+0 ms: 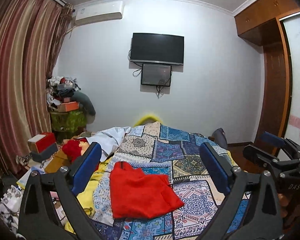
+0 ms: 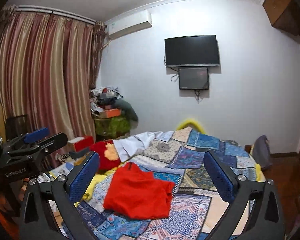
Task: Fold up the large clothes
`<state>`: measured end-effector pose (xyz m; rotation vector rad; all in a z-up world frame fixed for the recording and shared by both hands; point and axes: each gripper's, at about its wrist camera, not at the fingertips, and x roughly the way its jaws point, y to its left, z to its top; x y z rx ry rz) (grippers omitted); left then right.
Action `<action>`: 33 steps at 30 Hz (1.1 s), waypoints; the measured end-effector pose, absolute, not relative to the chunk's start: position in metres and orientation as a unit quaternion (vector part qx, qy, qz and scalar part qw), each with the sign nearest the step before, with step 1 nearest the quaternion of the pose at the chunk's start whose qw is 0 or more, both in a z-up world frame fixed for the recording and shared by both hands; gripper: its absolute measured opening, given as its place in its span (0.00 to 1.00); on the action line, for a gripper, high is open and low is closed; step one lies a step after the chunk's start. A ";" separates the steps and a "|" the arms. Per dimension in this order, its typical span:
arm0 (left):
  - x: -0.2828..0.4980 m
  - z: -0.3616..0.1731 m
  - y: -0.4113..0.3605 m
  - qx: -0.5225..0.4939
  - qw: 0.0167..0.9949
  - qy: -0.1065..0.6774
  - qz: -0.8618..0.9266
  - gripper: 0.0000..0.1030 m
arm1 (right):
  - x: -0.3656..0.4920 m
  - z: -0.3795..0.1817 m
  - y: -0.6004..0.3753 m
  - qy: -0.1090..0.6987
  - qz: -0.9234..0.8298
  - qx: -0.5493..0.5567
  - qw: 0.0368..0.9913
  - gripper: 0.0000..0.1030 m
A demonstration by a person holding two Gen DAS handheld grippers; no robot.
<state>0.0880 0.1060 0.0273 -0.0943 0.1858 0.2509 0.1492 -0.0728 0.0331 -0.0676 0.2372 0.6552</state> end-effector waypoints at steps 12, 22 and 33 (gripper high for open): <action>0.085 0.013 0.105 -0.046 0.985 0.110 0.124 0.99 | 0.148 0.023 -0.067 0.131 0.320 -0.045 0.937 1.00; 0.085 0.011 0.106 -0.049 0.985 0.110 0.125 1.00 | 0.144 0.021 -0.067 0.134 0.319 -0.050 0.937 1.00; 0.084 0.011 0.109 -0.050 0.985 0.110 0.125 1.00 | 0.144 0.021 -0.070 0.135 0.319 -0.047 0.937 1.00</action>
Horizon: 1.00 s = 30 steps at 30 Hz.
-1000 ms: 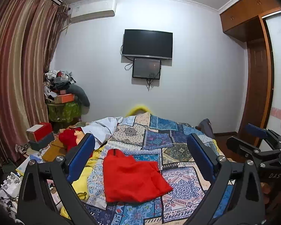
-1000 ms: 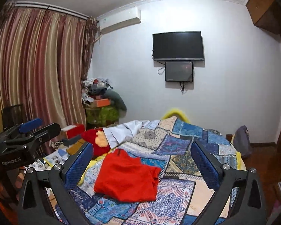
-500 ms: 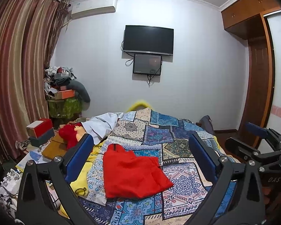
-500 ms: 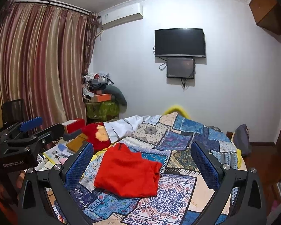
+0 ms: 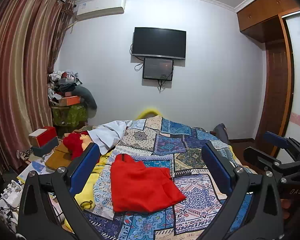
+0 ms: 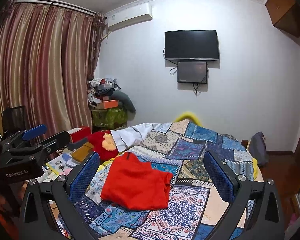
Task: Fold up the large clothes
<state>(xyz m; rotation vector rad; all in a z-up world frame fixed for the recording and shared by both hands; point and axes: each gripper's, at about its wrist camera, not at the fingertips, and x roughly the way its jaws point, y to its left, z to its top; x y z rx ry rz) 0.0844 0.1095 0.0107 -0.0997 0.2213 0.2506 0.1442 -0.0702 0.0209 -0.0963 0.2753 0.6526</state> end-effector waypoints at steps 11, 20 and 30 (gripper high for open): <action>0.085 0.009 0.108 -0.046 0.985 0.110 0.127 1.00 | 0.144 0.020 -0.068 0.139 0.317 -0.041 0.937 1.00; 0.085 0.008 0.110 -0.047 0.985 0.112 0.124 1.00 | 0.145 0.020 -0.067 0.142 0.314 -0.036 0.938 1.00; 0.088 0.005 0.114 -0.048 0.985 0.117 0.117 1.00 | 0.145 0.022 -0.065 0.144 0.314 -0.029 0.938 1.00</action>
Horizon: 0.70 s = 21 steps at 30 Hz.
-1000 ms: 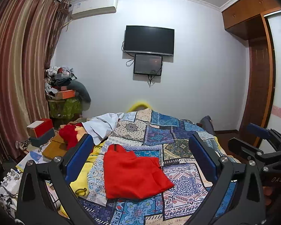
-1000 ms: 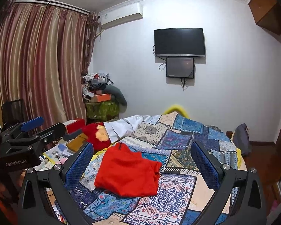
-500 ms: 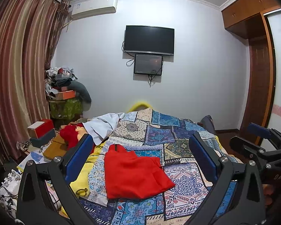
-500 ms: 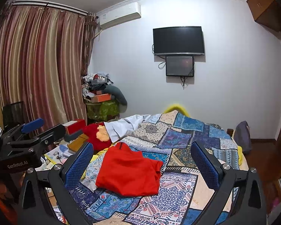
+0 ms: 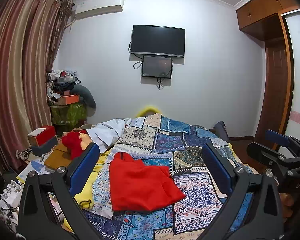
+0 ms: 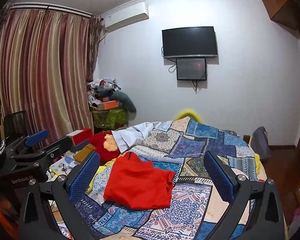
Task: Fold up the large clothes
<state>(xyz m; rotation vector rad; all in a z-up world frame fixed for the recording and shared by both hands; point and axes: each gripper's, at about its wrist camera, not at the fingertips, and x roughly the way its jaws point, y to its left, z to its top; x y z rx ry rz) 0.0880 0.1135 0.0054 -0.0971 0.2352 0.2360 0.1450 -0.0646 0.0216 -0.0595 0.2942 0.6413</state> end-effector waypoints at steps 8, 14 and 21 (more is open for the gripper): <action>0.088 0.005 0.117 -0.048 0.986 0.119 0.110 1.00 | 0.145 0.022 -0.064 0.145 0.314 -0.029 0.938 1.00; 0.090 0.006 0.120 -0.049 0.986 0.123 0.103 1.00 | 0.146 0.022 -0.065 0.145 0.314 -0.028 0.938 1.00; 0.089 0.006 0.121 -0.046 0.987 0.123 0.096 1.00 | 0.146 0.022 -0.064 0.145 0.313 -0.028 0.938 1.00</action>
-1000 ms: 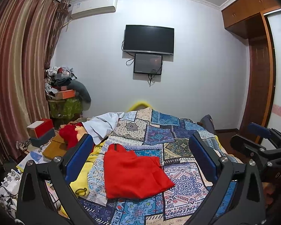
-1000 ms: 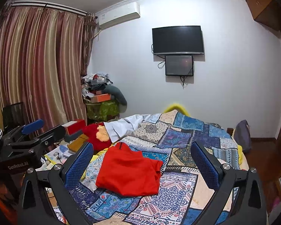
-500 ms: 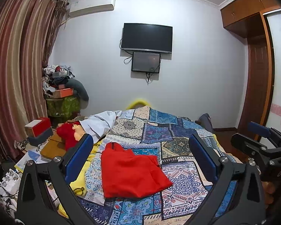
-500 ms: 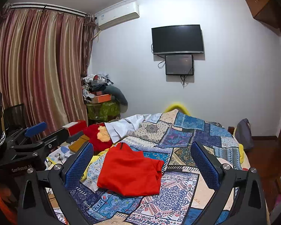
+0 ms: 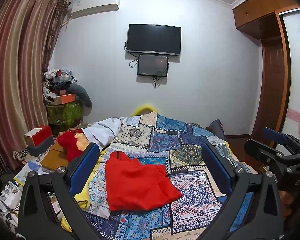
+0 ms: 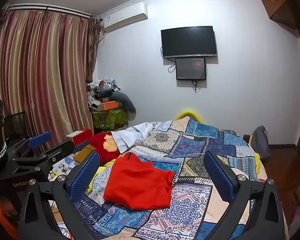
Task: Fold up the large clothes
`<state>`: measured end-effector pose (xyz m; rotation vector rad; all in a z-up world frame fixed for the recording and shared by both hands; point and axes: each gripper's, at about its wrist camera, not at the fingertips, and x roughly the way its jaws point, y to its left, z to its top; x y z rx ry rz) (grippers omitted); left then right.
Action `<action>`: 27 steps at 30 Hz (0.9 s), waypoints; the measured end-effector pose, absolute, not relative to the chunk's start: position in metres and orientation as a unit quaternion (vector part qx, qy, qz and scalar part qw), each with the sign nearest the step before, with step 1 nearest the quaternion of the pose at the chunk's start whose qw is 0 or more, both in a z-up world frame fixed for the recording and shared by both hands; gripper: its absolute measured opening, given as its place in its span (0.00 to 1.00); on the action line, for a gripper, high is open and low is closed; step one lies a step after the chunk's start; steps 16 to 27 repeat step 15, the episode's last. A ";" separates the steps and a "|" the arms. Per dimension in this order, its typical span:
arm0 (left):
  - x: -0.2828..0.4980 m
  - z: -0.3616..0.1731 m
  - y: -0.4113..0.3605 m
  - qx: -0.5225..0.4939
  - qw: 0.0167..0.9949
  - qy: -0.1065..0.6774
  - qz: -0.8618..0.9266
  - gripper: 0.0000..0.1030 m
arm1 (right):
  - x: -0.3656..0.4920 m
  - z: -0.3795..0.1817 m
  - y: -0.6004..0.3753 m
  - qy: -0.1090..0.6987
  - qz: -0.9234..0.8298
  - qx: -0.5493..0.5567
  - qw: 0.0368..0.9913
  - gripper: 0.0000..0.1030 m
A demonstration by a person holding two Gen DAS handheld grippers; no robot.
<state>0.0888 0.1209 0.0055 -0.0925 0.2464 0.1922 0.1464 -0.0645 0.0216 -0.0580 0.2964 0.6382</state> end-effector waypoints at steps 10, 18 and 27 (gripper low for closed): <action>0.089 0.006 0.122 -0.051 0.987 0.124 0.091 1.00 | 0.147 0.021 -0.059 0.149 0.308 -0.026 0.939 1.00; 0.090 0.006 0.120 -0.049 0.987 0.126 0.089 1.00 | 0.147 0.019 -0.055 0.153 0.307 -0.025 0.939 1.00; 0.090 0.006 0.120 -0.049 0.987 0.126 0.089 1.00 | 0.147 0.019 -0.055 0.153 0.307 -0.025 0.939 1.00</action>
